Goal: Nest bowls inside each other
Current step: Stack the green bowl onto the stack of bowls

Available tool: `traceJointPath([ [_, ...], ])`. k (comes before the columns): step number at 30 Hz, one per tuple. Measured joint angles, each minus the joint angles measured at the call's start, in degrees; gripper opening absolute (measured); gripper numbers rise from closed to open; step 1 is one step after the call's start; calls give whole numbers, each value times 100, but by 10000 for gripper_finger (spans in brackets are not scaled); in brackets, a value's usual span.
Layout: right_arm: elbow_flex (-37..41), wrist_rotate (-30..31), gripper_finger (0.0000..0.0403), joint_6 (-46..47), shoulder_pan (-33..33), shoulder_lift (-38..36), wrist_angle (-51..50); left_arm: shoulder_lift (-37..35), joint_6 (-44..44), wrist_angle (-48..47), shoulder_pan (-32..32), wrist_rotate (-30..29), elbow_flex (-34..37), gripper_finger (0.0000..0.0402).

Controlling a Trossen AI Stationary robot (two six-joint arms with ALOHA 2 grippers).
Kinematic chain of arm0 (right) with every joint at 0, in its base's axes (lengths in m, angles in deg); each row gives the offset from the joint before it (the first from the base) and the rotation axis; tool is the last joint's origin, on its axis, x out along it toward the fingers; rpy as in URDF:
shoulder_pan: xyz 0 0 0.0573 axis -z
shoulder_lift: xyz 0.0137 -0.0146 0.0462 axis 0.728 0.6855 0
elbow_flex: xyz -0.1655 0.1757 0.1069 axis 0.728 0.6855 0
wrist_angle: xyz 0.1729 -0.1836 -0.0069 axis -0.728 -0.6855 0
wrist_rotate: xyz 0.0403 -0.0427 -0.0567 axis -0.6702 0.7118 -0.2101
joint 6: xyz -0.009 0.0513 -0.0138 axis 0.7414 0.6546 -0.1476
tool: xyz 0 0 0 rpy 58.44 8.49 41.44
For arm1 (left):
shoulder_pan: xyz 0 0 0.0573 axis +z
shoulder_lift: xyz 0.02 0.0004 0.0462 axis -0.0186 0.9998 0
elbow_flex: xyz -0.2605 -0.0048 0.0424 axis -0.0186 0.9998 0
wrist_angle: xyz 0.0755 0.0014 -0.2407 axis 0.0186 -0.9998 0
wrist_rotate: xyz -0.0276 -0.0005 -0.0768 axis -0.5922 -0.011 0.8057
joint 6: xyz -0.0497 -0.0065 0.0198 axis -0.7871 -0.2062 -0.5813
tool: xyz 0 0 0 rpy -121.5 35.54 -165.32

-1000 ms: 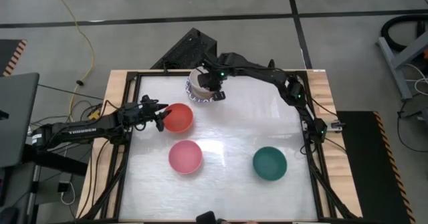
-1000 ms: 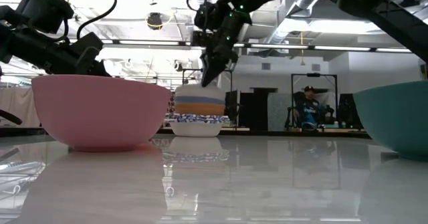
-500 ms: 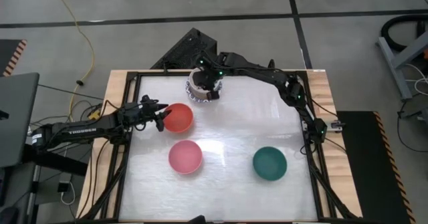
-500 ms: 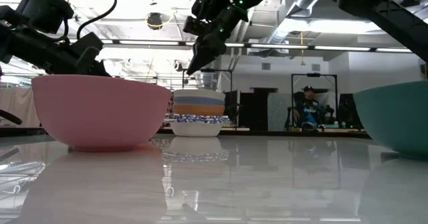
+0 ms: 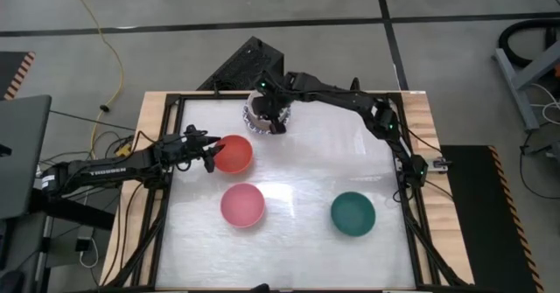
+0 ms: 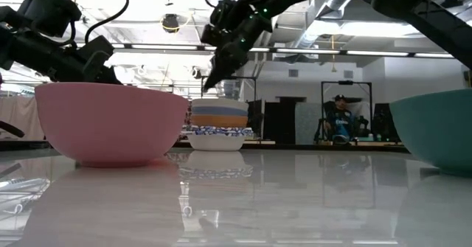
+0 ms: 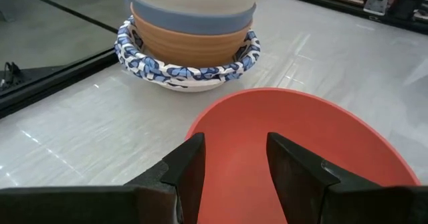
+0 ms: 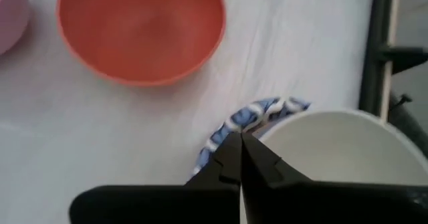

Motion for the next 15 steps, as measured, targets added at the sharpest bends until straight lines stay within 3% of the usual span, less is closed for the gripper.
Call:
traceJointPath([
  [5, 0, 301, 30, 4, -95, -166, -211, -1, 0, 4, -1, -1, 0, 148],
  [15, -50, 1959, 27, 125, -106, -185, -1403, 0, 5, -9, -2, -8, 0, 148],
])
